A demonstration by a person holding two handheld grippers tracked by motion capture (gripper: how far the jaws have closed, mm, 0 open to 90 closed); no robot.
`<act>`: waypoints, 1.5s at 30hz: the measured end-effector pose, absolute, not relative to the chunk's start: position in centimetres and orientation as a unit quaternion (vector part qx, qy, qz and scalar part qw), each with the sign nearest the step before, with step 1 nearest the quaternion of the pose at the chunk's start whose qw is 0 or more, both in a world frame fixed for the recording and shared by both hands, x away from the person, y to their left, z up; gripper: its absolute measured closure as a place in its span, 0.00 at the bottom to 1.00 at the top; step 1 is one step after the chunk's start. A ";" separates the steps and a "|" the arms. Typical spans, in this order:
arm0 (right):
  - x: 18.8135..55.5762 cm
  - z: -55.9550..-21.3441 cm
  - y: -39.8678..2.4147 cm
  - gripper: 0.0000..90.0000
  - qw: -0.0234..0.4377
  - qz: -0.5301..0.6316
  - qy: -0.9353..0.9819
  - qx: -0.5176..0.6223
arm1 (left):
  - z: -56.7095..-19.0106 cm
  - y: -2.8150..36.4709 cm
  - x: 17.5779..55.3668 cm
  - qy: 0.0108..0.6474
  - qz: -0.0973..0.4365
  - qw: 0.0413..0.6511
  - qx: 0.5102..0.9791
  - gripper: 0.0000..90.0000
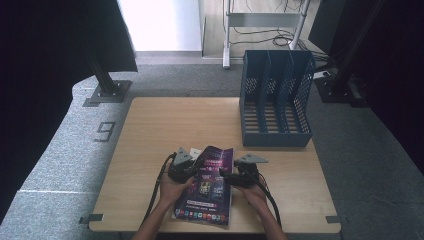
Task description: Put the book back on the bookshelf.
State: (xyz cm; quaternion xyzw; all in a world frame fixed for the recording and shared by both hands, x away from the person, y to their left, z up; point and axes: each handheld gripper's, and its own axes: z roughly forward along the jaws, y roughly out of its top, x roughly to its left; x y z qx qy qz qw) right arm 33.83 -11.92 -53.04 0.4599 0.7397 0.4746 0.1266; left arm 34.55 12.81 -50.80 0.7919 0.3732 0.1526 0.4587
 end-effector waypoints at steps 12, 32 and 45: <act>34.0 -52.8 -11.8 0.31 0.114 0.490 0.733 0.457 | -52.0 12.8 35.4 0.387 0.148 0.439 0.797 0.95; 35.6 -54.3 -11.6 0.36 0.085 0.467 0.737 0.481 | -53.0 12.8 35.8 0.396 0.150 0.429 0.798 0.95; 37.5 -54.8 -11.4 0.47 0.102 0.447 0.750 0.477 | -53.3 13.2 36.1 0.399 0.146 0.431 0.796 0.94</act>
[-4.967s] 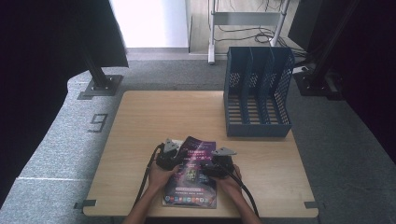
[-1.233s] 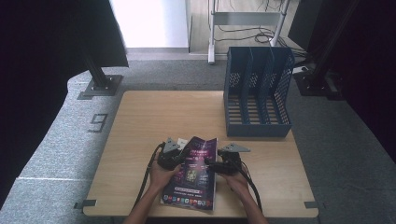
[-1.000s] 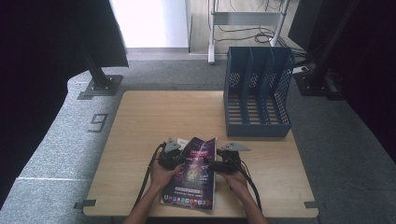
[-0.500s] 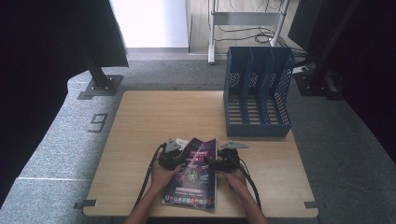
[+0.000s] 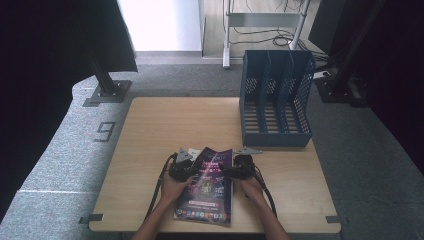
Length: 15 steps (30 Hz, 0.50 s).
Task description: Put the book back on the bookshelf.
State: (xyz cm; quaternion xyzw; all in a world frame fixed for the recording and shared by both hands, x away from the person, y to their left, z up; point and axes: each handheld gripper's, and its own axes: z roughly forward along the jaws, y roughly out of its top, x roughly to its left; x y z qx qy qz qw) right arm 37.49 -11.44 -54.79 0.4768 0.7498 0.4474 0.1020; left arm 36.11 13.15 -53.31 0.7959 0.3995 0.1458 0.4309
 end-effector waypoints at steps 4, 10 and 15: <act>37.8 -54.8 -11.6 0.48 0.103 0.447 0.749 0.478 | -53.3 13.2 36.1 0.400 0.144 0.432 0.795 0.95; 38.1 -54.9 -11.5 0.56 0.109 0.437 0.754 0.479 | -53.3 13.2 36.1 0.401 0.142 0.433 0.795 0.95; 38.2 -55.0 -11.8 0.63 0.088 0.445 0.756 0.472 | -53.3 13.1 36.0 0.401 0.143 0.432 0.795 0.95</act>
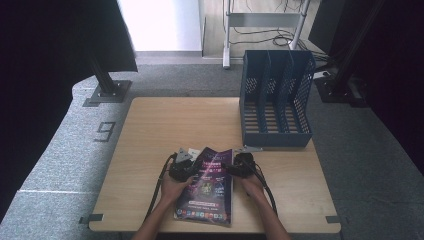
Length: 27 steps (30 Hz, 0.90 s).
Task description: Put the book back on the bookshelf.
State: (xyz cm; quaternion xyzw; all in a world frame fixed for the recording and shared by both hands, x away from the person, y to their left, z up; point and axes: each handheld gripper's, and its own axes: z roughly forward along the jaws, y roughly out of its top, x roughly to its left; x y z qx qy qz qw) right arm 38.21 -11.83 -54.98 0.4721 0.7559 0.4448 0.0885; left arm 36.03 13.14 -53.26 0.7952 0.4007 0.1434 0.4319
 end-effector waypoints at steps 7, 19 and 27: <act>38.0 -54.6 -12.1 0.69 0.082 0.451 0.761 0.460 | -53.5 13.3 36.0 0.403 0.140 0.434 0.793 0.94; 37.3 -53.6 -12.5 0.73 0.083 0.463 0.758 0.451 | -53.1 13.5 35.9 0.402 0.145 0.444 0.787 0.94; 36.3 -52.3 -12.4 0.73 0.109 0.476 0.761 0.428 | -52.2 13.8 35.6 0.403 0.146 0.459 0.778 0.95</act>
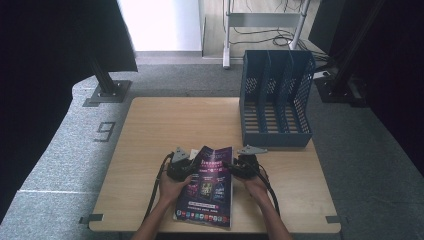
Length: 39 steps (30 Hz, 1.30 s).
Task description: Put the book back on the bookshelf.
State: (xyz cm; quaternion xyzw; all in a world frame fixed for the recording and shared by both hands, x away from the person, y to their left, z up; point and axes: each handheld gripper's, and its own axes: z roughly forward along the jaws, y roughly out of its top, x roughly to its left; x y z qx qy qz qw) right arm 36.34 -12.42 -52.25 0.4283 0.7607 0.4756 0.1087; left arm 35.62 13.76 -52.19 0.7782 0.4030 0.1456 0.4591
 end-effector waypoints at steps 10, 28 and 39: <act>35.4 -50.8 -12.7 0.74 0.130 0.500 0.748 0.417 | -50.4 14.0 35.5 0.397 0.138 0.482 0.769 0.95; 33.8 -48.3 -13.0 0.76 0.174 0.534 0.731 0.389 | -48.3 14.1 35.2 0.386 0.147 0.503 0.759 0.95; 33.3 -47.7 -13.1 0.77 0.190 0.551 0.719 0.379 | -47.3 14.2 35.2 0.379 0.153 0.508 0.758 0.95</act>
